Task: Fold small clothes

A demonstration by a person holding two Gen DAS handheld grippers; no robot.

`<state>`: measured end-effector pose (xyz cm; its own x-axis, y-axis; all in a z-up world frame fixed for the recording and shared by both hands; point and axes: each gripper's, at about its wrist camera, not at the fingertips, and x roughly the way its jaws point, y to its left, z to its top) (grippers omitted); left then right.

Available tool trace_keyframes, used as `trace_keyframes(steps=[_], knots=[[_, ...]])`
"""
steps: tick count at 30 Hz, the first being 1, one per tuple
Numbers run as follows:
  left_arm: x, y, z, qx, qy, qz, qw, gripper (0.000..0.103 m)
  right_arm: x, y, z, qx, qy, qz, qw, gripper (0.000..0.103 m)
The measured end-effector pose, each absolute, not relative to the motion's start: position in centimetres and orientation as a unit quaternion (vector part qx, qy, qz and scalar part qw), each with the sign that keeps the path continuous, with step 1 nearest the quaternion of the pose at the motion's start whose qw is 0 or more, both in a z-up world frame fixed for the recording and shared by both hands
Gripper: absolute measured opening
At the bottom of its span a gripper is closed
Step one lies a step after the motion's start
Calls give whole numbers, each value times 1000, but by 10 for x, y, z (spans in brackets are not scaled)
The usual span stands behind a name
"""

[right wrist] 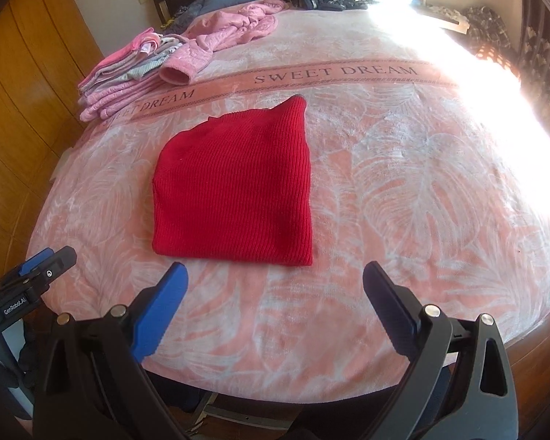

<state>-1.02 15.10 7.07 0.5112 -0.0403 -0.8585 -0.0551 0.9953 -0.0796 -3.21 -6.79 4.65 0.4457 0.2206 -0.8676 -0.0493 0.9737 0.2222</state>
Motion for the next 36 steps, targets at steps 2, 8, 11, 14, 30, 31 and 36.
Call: trace_keyframes(steps=[2, 8, 11, 14, 30, 31, 36], knots=[[-14, 150, 77, -45, 493, 7, 869, 91, -37, -63, 52, 75, 518, 81, 848, 96], [-25, 145, 93, -29, 487, 22, 873, 92, -54, -48, 67, 45, 509, 78, 856, 96], [-31, 140, 101, -13, 480, 29, 877, 93, -61, -44, 74, 36, 501, 76, 861, 96], [-38, 136, 109, -8, 473, 31, 880, 93, -66, -44, 80, 42, 497, 81, 863, 96], [-49, 128, 121, 25, 463, 59, 884, 95, -75, -43, 85, 44, 496, 73, 864, 96], [-49, 128, 121, 27, 463, 60, 884, 95, -75, -43, 85, 46, 497, 74, 863, 96], [-49, 126, 117, 31, 466, 60, 882, 95, -75, -41, 81, 42, 501, 76, 861, 96]])
